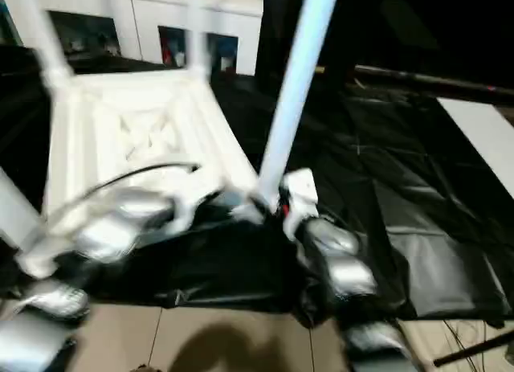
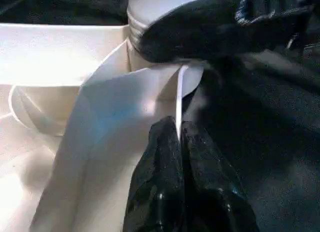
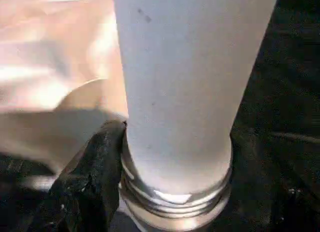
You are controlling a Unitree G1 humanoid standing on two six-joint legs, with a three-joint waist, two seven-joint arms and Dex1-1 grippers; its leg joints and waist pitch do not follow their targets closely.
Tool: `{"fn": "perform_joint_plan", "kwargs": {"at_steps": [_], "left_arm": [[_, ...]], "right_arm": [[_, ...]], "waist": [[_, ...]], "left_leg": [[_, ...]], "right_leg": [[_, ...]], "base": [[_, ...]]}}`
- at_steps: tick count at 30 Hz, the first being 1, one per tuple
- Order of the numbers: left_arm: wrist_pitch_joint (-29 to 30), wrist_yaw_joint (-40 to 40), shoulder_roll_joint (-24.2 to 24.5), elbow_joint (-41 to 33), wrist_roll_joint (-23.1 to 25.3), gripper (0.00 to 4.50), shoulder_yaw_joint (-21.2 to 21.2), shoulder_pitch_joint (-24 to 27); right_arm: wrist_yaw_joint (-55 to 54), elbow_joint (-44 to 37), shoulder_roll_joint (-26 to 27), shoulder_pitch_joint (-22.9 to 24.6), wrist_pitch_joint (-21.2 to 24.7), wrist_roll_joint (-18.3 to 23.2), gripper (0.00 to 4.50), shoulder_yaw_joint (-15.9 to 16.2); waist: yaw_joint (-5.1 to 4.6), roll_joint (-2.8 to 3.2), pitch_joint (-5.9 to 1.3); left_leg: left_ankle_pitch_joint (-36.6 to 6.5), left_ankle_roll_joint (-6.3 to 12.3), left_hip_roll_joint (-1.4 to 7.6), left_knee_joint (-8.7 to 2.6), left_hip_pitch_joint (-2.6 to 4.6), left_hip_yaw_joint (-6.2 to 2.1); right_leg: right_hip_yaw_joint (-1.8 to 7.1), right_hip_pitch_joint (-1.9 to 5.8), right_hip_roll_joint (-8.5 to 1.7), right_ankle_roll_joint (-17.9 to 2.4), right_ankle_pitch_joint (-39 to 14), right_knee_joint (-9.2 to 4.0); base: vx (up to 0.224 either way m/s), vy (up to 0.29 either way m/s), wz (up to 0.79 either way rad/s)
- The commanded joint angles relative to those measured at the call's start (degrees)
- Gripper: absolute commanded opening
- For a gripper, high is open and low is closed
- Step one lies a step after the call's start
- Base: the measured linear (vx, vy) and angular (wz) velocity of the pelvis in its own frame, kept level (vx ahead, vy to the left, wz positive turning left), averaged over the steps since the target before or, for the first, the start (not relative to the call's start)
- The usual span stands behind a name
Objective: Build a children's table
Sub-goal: Rotate leg to tighten
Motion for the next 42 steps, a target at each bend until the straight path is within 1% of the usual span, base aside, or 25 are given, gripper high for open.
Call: {"fn": "perform_joint_plan", "kwargs": {"at_steps": [1, 3, 4, 6, 7, 9, 11, 14, 15, 16, 18, 19, 20, 21, 22, 23, 24, 25, 28, 29, 30, 31, 33, 36, 42], "left_arm": [[1.06, 2.82, -1.92, 4.36, -0.23, 0.0, 0.25, 0.73], [0.85, 4.1, -3.34, 6.45, 0.42, 0.0, 0.23, -0.47], [-0.03, 4.77, -3.74, 7.98, 1.26, 0.0, 0.02, -1.32], [-0.37, 4.83, -3.73, 8.36, 1.53, 0.0, -0.05, -1.54], [-0.89, 4.45, -3.4, 8.65, 1.82, 0.0, -0.29, -1.67], [-2.3, 2.93, -2.33, 8.68, 2.25, 0.0, -1.19, -1.52], [-3.36, 0.87, -1.01, 7.17, 2.44, 0.0, -2.17, -0.78], [-2.83, -1.6, 0.23, 4.9, 1.95, 0.0, -2.53, 0.2], [-2.64, -2.77, 0.77, 4.04, 1.72, 0.0, -2.51, 0.65], [-3.41, -5.9, 2.38, 1.9, 1.47, 0.0, -3.2, 1.8], [-3.37, -9.15, 4.17, -0.3, 1.02, 0.0, -3.78, 2.98], [-3.93, -12.51, 5.96, -2.2, 0.42, 0.0, -4.39, 4.05], [-3.77, -13.32, 6.48, -2.7, 0.26, 0.0, -4.53, 4.29], [-3.39, -15.24, 7.71, -3.88, -0.1, 0.0, -4.85, 4.88], [-3.05, -17.86, 9.36, -5.53, -0.68, 0.0, -5.36, 5.68], [-3.03, -23.3, 12.18, -8.87, -2.21, 0.0, -6.41, 7.23], [-3.26, -24.68, 12.98, -9.9, -2.58, 0.0, -6.7, 7.67], [-3.44, -25.76, 13.6, -10.69, -2.87, 0.0, -6.93, 8.01], [-2.06, -30.48, 16.44, -15.35, -4.37, 0.0, -7.45, 9.88], [-2.06, -30.48, 16.44, -15.35, -4.37, 0.0, -7.45, 9.88], [-2.06, -30.48, 16.44, -15.35, -4.37, 0.0, -7.45, 9.88], [-1.47, -31.45, 17.46, -17.43, -4.96, 0.0, -7.31, 10.68], [-1.17, -31.48, 17.82, -18.25, -5.21, 0.0, -7.25, 11.01], [-0.61, -31.52, 18.16, -19.27, -5.54, 0.0, -7.07, 11.58], [-0.19, -31.47, 18.07, -19.65, -5.5, 0.0, -7.11, 11.81]], "right_arm": [[-5.28, 4.1, 0.37, 0.16, 1.52, -1.12, 2.67, -1.77], [-5.75, 4.83, 1.98, -0.92, 0.74, -2.03, 2.67, -0.97], [-4.97, 4.73, 2.71, -1.27, -0.2, -2.26, 2.67, -0.58], [-3.73, 4.21, 2.77, -1.14, -0.97, -2.28, 2.67, -0.23], [-1.46, 2.9, 2.6, -0.58, -1.82, -1.71, 2.67, -0.02], [0.92, 1.02, 1.63, 0.15, -2.9, -0.74, 3.37, -0.02], [3.26, -0.3, 0.2, 0.54, -2.79, 0.36, 3.37, -0.61], [6.52, -1.61, -1.79, 0.86, -2.3, 1.24, 3.58, -0.79], [8.87, -2.3, -2.75, 1.05, -1.48, 1.68, 3.78, -0.77], [14.31, -4.22, -5.27, 1.88, -0.58, 1.89, 3.83, 0.46], [20.41, -6.44, -8.06, 2.97, -0.01, 2.02, 3.83, 2.13], [25.65, -8.62, -10.54, 4.1, 0.22, 2.18, 3.83, 3.76], [26.72, -9.07, -11.11, 4.33, 0.18, 2.2, 3.83, 4.1], [29.29, -10.12, -12.45, 4.88, 0.09, 2.24, 3.83, 4.9], [32.16, -11.31, -13.95, 5.5, -0.05, 2.29, 3.83, 5.72], [35.53, -12.2, -15.58, 5.98, -0.49, 2.29, 3.83, 6.5], [36.53, -12.41, -15.99, 6.11, -0.69, 2.2, 3.83, 6.85], [37.3, -12.57, -16.3, 6.22, -0.84, 2.13, 3.83, 7.13], [41.32, -13.84, -17.8, 6.86, -0.9, 1.79, 3.83, 8.81], [41.32, -13.84, -17.8, 6.86, -0.9, 1.79, 3.83, 8.81], [41.32, -13.84, -17.8, 6.86, -0.9, 1.79, 3.83, 8.81], [42.76, -14.41, -18.19, 7.03, -0.95, 1.51, 3.83, 9.77], [43.23, -14.46, -18.1, 7.0, -0.9, 1.49, 3.83, 10.01], [44.43, -14.19, -17.38, 6.83, -0.73, 2.03, 3.83, 9.89], [45.89, -14.09, -17.0, 6.69, -0.2, 2.84, 3.24, 9.93]], "waist": [[-0.11, 0.42, -2.51], [-0.1, 0.45, -2.63], [-0.06, 0.65, -2.68], [-0.05, 0.67, -2.73], [0.03, 0.59, -2.75], [0.2, 0.41, -2.93], [0.5, 0.32, -2.88], [0.66, 0.03, -2.99], [0.62, -0.15, -2.91], [0.85, -0.1, -2.77], [0.85, -0.05, -2.79], [1.04, -0.29, -2.82], [1.19, -0.23, -2.9], [1.26, -0.2, -2.89], [1.32, -0.19, -2.9], [1.35, -0.17, -2.93], [1.32, -0.15, -2.88], [1.3, 0.1, -2.93], [1.22, -0.1, -3.17], [1.25, 0.02, -3.23], [1.25, 0.02, -3.23], [1.22, -0.06, -3.26], [1.22, -0.29, -3.3], [1.24, -0.27, -3.33], [1.34, -0.34, -3.39]], "left_leg": [[-21.52, -1.54, 0.8, -3.85, 0.54, -0.5], [-20.65, -1.02, 0.81, -3.86, 0.33, -0.44], [-20.58, -0.82, 0.81, -3.85, 0.47, -0.38], [-20.85, -0.7, 0.86, -3.8, 0.61, -0.33], [-20.16, -0.25, 0.93, -3.84, 0.36, -0.3], [-19.14, 0.29, 1.04, -3.66, 0.45, -0.13], [-17.76, 0.98, 1.05, -3.64, 0.21, -0.09], [-15.71, 1.52, 1.12, -3.6, -0.12, -0.08], [-15.48, 1.81, 1.15, -3.62, -0.21, -0.06], [-15.39, 2.23, 1.27, -3.62, -0.21, -0.12], [-14.99, 2.24, 1.36, -3.61, -0.1, -0.02], [-14.71, 2.42, 1.35, -3.56, -0.18, -0.04], [-14.09, 2.62, 1.44, -3.52, -0.28, -0.15], [-13.18, 2.95, 1.54, -3.51, -0.25, -0.12], [-12.58, 3.18, 1.5, -3.42, -0.11, 0.05], [-12.07, 3.24, 1.47, -3.45, -0.26, 0.0], [-11.98, 3.17, 1.47, -3.51, -0.32, 0.02], [-12.4, 3.03, 1.59, -3.5, 0.01, 0.04], [-10.56, 3.05, 1.54, -3.32, 0.01, 0.12], [-9.47, 3.41, 1.51, -3.23, 0.06, 0.22], [-9.47, 3.41, 1.51, -3.23, 0.06, 0.22], [-8.47, 3.73, 1.45, -3.1, 0.16, 0.32], [-8.65, 3.84, 1.45, -3.06, 0.15, 0.37], [-9.51, 3.36, 1.5, -3.07, 0.3, 0.42], [-9.68, 2.88, 1.43, -2.98, 0.26, 0.39]], "right_leg": [[1.58, 1.08, -2.56, -5.85, -25.21, -5.62], [1.61, 1.25, -2.44, -6.26, -22.45, -5.39], [1.62, 1.17, -2.38, -6.68, -21.37, -5.34], [1.64, 1.16, -2.38, -7.04, -20.76, -5.31], [1.67, 1.4, -2.36, -7.56, -18.74, -5.15], [1.71, 1.43, -2.39, -8.23, -16.63, -5.0], [1.72, 1.7, -2.45, -8.84, -14.94, -4.78], [1.6, 2.05, -2.61, -9.09, -14.41, -4.54], [1.52, 2.17, -2.58, -9.26, -14.59, -4.6], [1.51, 2.23, -2.67, -9.24, -15.16, -4.64], [1.61, 1.98, -2.66, -9.37, -15.07, -4.59], [1.51, 2.2, -2.67, -9.56, -14.75, -4.51], [1.49, 2.41, -2.74, -9.62, -13.96, -4.32], [1.53, 2.36, -2.71, -10.0, -12.41, -4.12], [1.6, 2.19, -2.62, -10.6, -11.18, -4.02], [1.54, 2.33, -2.65, -11.24, -10.4, -3.78], [1.55, 2.31, -2.58, -11.23, -10.29, -3.74], [1.58, 2.07, -2.6, -11.73, -9.7, -3.67], [1.49, 2.36, -2.41, -12.94, -5.79, -3.07], [1.52, 2.4, -2.39, -13.46, -3.84, -2.87], [1.52, 2.4, -2.39, -13.46, -3.84, -2.87], [1.52, 2.45, -2.37, -13.99, -2.18, -2.74], [1.54, 2.56, -2.46, -13.99, -2.88, -2.79], [1.58, 2.47, -2.49, -13.79, -4.43, -2.9], [1.63, 2.54, -2.52, -13.5, -4.86, -2.82]], "base": [[0.0, 0.0, 0.0], [0.0, 0.0, 0.0], [0.0, 0.0, 0.0], [0.0, 0.0, 0.0], [0.0, 0.0, 0.0], [0.0, 0.0, 0.0], [0.0, 0.0, 0.0], [0.0, 0.0, 0.0], [0.0, 0.0, 0.0], [0.0, 0.0, 0.0], [0.0, 0.0, 0.0], [0.0, 0.0, 0.0], [0.0, 0.0, 0.0], [0.0, 0.0, 0.0], [0.0, 0.0, 0.0], [0.0, 0.0, 0.0], [0.0, 0.0, 0.0], [0.0, 0.0, 0.0], [0.0, 0.0, 0.0], [0.0, 0.0, 0.0], [0.0, 0.0, 0.0], [0.0, 0.0, 0.0], [0.0, 0.0, 0.0], [0.0, 0.0, 0.0], [0.0, 0.0, 0.0]]}}
